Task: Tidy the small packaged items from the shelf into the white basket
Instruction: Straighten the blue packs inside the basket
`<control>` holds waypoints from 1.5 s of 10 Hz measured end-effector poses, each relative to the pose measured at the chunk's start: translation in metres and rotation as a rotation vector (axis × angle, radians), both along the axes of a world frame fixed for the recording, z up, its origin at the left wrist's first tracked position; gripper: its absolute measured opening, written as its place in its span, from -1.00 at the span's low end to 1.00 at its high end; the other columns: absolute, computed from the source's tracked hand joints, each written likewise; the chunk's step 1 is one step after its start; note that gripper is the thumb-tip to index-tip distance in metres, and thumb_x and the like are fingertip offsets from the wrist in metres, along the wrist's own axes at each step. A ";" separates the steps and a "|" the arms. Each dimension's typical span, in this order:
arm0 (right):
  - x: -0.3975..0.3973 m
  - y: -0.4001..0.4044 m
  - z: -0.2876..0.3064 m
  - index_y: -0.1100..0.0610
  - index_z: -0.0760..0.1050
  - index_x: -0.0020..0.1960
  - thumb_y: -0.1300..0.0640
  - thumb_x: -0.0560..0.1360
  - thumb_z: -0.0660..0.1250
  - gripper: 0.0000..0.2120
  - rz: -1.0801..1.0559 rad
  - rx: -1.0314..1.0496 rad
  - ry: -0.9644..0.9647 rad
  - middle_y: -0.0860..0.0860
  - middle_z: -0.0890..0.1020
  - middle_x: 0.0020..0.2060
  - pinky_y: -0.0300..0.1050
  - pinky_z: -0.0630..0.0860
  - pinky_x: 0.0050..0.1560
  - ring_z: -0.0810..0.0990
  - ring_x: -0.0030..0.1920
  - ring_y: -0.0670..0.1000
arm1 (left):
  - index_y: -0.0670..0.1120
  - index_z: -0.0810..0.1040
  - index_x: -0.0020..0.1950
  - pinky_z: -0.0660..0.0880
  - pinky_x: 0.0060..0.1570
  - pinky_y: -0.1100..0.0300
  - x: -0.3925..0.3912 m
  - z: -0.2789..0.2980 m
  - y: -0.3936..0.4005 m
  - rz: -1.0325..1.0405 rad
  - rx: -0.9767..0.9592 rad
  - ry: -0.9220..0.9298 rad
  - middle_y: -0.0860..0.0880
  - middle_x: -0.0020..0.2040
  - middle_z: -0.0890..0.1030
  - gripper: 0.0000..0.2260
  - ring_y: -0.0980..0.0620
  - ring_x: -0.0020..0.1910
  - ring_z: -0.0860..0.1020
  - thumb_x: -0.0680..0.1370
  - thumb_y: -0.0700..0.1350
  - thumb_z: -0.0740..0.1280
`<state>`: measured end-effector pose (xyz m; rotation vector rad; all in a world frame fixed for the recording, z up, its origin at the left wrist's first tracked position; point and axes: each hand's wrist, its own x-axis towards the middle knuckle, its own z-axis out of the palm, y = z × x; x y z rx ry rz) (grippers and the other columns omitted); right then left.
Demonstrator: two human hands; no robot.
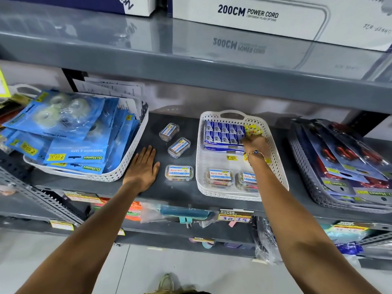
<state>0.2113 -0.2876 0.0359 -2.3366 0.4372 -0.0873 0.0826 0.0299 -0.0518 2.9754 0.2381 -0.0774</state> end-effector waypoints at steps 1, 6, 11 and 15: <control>0.001 0.003 -0.006 0.18 0.64 -0.04 -0.06 0.45 0.32 -0.69 -0.001 -0.054 -0.018 0.20 0.68 -0.03 -0.11 0.42 -0.14 0.63 -0.02 0.19 | -0.11 -0.15 0.56 -0.16 0.53 0.08 0.001 -0.001 0.001 -0.001 0.003 0.005 -0.05 0.59 -0.13 -0.47 0.01 0.56 -0.15 0.65 0.07 -0.13; -0.022 0.007 -0.008 0.06 0.22 0.47 0.03 0.65 -0.05 -0.59 0.408 -0.445 0.103 0.12 0.26 0.49 0.18 0.21 0.42 0.20 0.50 0.18 | -0.12 -0.14 0.56 -0.17 0.53 0.08 0.000 -0.002 0.002 -0.014 0.009 -0.011 -0.05 0.59 -0.13 -0.47 0.01 0.56 -0.16 0.64 0.08 -0.15; -0.027 0.017 -0.014 0.06 -0.09 0.55 -0.06 0.64 -0.16 -0.49 0.561 -0.560 0.177 -0.02 -0.09 0.57 0.17 -0.21 0.53 -0.14 0.56 0.00 | -0.12 -0.14 0.56 -0.16 0.53 0.07 -0.001 -0.001 0.002 -0.023 0.016 -0.015 -0.06 0.59 -0.13 -0.47 0.00 0.56 -0.15 0.65 0.08 -0.14; -0.026 0.033 -0.012 0.08 -0.13 0.55 -0.04 0.65 -0.20 -0.49 0.682 -0.605 0.201 -0.05 -0.13 0.56 0.19 -0.28 0.52 -0.19 0.56 -0.03 | -0.13 -0.13 0.56 -0.17 0.53 0.07 -0.001 0.002 0.002 -0.029 -0.010 -0.019 -0.07 0.59 -0.11 -0.47 -0.01 0.57 -0.15 0.65 0.07 -0.12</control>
